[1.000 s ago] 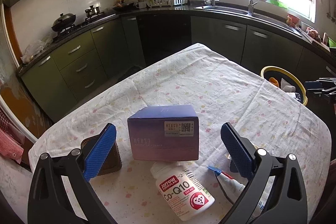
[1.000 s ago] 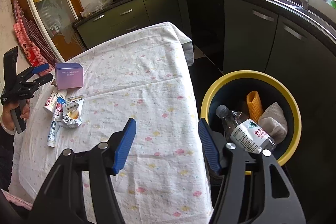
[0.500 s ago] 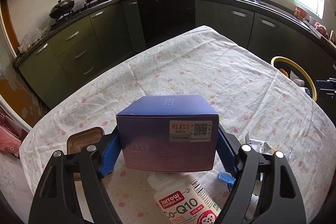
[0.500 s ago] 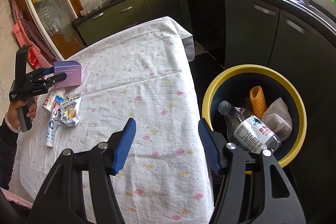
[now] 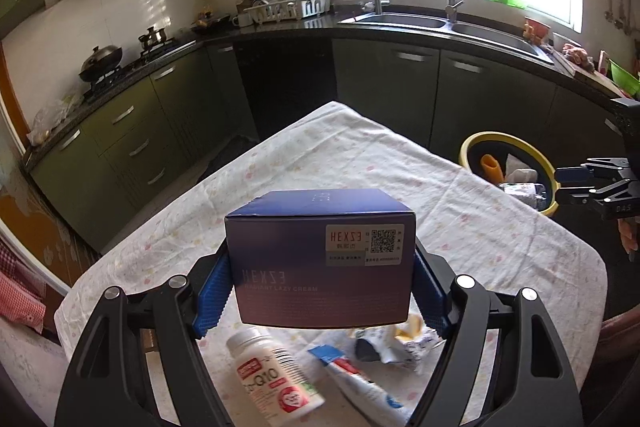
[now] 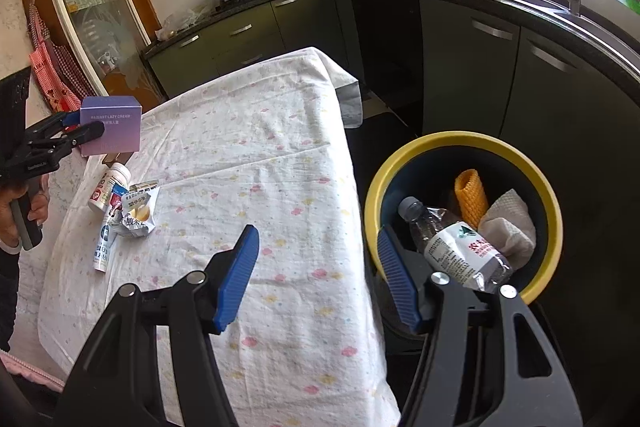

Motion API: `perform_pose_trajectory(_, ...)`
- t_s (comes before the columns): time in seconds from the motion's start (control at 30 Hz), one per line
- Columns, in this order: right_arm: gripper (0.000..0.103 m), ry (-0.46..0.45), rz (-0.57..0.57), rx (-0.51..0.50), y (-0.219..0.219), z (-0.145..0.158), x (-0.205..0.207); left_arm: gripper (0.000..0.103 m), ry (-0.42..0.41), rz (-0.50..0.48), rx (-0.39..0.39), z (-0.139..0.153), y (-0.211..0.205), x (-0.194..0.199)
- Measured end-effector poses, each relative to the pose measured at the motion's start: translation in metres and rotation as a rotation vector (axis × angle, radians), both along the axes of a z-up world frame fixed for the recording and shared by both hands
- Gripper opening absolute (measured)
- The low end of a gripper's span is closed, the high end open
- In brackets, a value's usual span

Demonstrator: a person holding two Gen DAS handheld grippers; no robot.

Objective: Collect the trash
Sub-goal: 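Carry the purple box over the bin and release it with the left gripper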

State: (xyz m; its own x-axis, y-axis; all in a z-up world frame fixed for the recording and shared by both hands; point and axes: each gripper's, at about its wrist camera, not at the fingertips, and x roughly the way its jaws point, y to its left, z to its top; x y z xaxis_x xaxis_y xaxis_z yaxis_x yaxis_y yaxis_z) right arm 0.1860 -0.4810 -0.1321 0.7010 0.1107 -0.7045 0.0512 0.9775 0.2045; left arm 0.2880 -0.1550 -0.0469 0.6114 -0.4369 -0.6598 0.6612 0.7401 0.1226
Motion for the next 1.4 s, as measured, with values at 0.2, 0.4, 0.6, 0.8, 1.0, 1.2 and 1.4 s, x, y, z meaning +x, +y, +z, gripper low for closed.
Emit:
perform_pose_trajectory(0.2, 0.059, -0.009, -0.084, -0.029, -0.037, 0.006, -0.037, 0.077, 0.015, -0.143, -0.029, 0.02, -0.067, -0.034)
perform_pose_trajectory(0.4, 0.059, -0.014, -0.186, -0.015, -0.08, 0.002, -0.077, 0.077, 0.049, -0.299, -0.031, 0.02, -0.153, -0.057)
perform_pose_trajectory(0.6, 0.059, -0.032, -0.253, 0.032, -0.114, -0.005, -0.1, 0.077, 0.088, -0.391, -0.001, 0.003, -0.238, -0.065)
perform_pose_trajectory(0.8, 0.059, -0.039, -0.27, 0.065, -0.13, -0.013, -0.106, 0.077, 0.143, -0.422, 0.009, -0.022, -0.308, -0.051)
perform_pose_trajectory(1.0, 0.059, -0.026, -0.286, 0.087, -0.138, -0.021, -0.105, 0.086, 0.204, -0.386, 0.011, -0.061, -0.356, -0.026)
perform_pose_trajectory(1.2, 0.06, -0.023, -0.271, 0.088, -0.132, -0.022, -0.103, 0.085, 0.177, -0.356, -0.047, -0.054, -0.334, -0.037)
perform_pose_trajectory(1.4, 0.061, -0.012, -0.23, 0.083, -0.12, -0.023, -0.093, 0.086, 0.144, -0.298, -0.144, -0.021, -0.263, -0.054)
